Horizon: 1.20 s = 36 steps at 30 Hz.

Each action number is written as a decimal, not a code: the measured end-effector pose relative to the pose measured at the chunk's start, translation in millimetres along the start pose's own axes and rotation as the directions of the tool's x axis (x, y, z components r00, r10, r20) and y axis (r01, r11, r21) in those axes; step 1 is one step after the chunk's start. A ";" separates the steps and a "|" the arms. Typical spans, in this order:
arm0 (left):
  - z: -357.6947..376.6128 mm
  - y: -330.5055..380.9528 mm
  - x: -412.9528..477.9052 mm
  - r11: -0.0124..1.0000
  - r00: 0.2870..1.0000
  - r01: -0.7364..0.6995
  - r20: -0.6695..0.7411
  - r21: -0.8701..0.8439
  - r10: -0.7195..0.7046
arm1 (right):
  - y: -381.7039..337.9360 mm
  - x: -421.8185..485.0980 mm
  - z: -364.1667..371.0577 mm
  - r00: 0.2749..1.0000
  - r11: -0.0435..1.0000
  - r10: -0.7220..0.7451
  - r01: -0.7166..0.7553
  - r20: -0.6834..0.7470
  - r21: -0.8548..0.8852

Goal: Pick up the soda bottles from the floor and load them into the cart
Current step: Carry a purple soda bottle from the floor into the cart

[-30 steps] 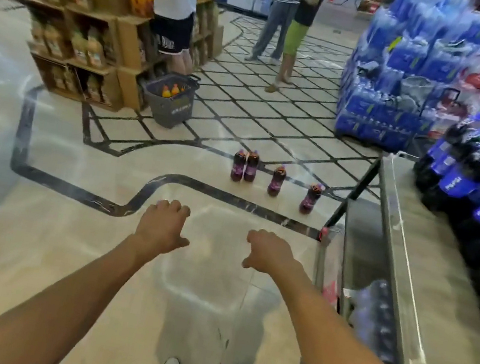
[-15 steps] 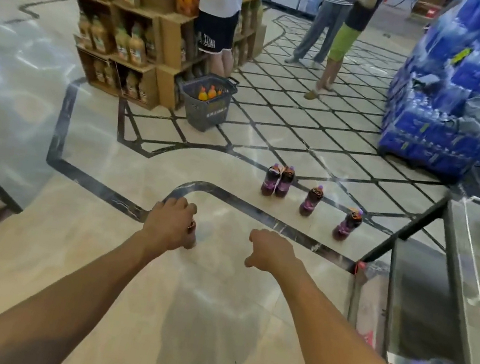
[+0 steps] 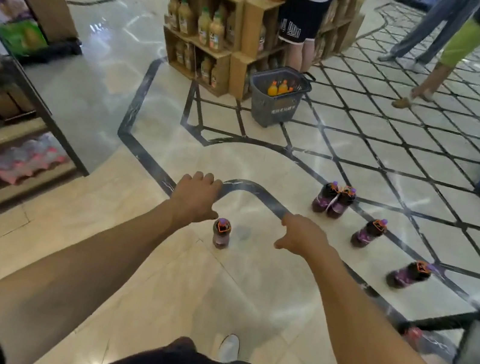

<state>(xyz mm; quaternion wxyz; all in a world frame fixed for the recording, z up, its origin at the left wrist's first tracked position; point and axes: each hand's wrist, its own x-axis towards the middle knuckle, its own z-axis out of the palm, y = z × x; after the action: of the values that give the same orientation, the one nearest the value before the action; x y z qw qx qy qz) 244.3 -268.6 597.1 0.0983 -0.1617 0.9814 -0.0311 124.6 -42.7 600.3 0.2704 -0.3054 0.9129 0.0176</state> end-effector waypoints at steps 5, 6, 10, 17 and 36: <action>4.0 -11.0 32.0 0.999 0.997 0.045 0.066 0.020 -0.047 | 6.7 48.4 -15.3 0.998 0.998 -0.055 0.055 0.007 0.004; 5.7 -13.2 37.5 0.998 0.996 0.049 0.072 0.026 -0.051 | 7.2 56.8 -17.1 0.998 0.998 -0.061 0.061 0.012 0.008; 11.7 -23.3 70.9 0.998 0.993 0.063 0.096 0.022 -0.065 | 7.1 95.3 -30.0 0.996 0.997 -0.071 0.070 0.048 0.021; 26.9 -47.9 157.9 0.999 0.990 0.038 0.136 0.009 -0.039 | 2.7 167.4 -53.8 0.997 0.999 -0.029 0.031 0.071 -0.025; 220.3 -108.1 285.0 0.999 0.862 0.017 0.507 -0.049 0.010 | 3.8 365.1 75.3 0.939 0.989 0.058 -0.101 0.340 0.112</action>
<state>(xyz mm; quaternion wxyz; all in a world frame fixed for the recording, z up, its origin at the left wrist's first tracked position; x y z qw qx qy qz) 58.0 -469.5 339.4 0.3483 -0.1685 0.9213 0.0380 -84.8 -224.8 351.3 0.4402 -0.2428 0.8642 0.0220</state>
